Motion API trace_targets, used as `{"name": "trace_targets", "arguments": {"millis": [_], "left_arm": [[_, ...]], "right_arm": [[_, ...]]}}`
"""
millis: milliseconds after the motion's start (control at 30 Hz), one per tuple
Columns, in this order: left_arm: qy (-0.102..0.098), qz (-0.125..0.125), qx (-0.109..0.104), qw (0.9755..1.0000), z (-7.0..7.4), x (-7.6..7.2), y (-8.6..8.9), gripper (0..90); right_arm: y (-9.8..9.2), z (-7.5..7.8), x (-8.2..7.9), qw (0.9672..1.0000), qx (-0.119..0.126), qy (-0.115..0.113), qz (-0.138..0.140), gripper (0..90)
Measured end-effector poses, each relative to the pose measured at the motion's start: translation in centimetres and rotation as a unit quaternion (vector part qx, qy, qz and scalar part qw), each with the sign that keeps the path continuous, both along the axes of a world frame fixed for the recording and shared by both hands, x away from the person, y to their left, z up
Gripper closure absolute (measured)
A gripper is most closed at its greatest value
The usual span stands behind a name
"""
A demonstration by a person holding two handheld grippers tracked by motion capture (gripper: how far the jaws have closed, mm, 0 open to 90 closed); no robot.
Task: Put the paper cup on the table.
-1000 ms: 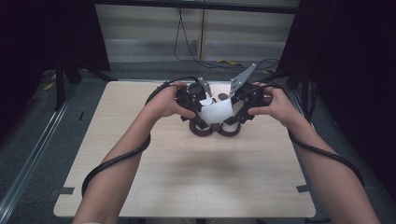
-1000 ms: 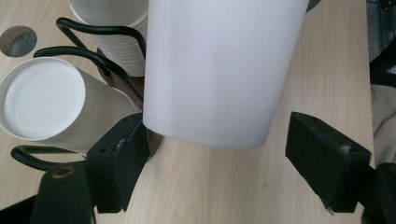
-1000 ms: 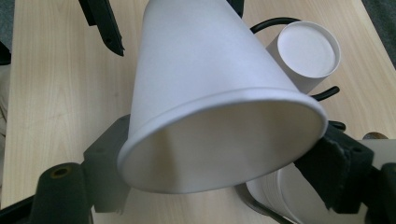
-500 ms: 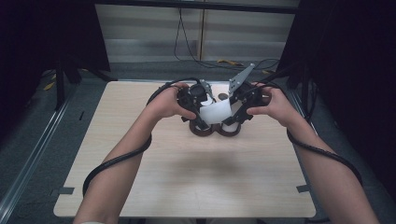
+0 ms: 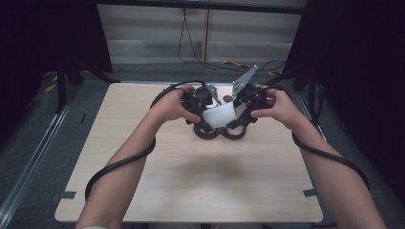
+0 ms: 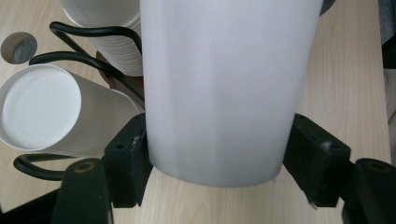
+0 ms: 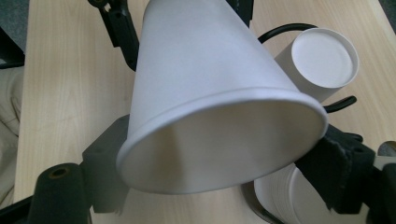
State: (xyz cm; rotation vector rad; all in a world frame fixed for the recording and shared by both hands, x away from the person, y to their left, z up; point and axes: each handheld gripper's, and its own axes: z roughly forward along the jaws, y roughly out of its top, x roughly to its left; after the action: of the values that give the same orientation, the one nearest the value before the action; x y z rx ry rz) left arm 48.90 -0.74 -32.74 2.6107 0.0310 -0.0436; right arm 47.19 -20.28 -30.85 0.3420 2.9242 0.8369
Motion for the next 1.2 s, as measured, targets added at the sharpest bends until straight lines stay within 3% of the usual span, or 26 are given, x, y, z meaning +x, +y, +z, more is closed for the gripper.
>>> {"name": "trace_targets", "arguments": {"millis": [367, 500, 700, 1200], "left_arm": [[0.001, -0.001, 0.0, 1.0, 0.0, 0.0, 0.3, 35.4], [0.011, 0.012, -0.025, 0.9996, -0.2, -0.1, 0.6, 35.4], [0.014, 0.016, -0.035, 0.9992, -0.2, 0.0, 1.1, 35.6], [0.027, 0.03, -0.054, 0.9977, -0.6, 0.2, 2.1, 35.6]], "right_arm": [[0.2, -0.1, -0.1, 1.0, 0.008, 0.0, 0.005, 18.0], [0.1, -0.2, -0.1, 0.9999, 0.01, 0.001, 0.0, 16.1], [-0.2, -0.5, -0.1, 0.9998, 0.016, 0.006, -0.01, 13.6], [-1.4, -0.2, -0.2, 0.9977, 0.062, -0.001, -0.028, 13.1]]}}
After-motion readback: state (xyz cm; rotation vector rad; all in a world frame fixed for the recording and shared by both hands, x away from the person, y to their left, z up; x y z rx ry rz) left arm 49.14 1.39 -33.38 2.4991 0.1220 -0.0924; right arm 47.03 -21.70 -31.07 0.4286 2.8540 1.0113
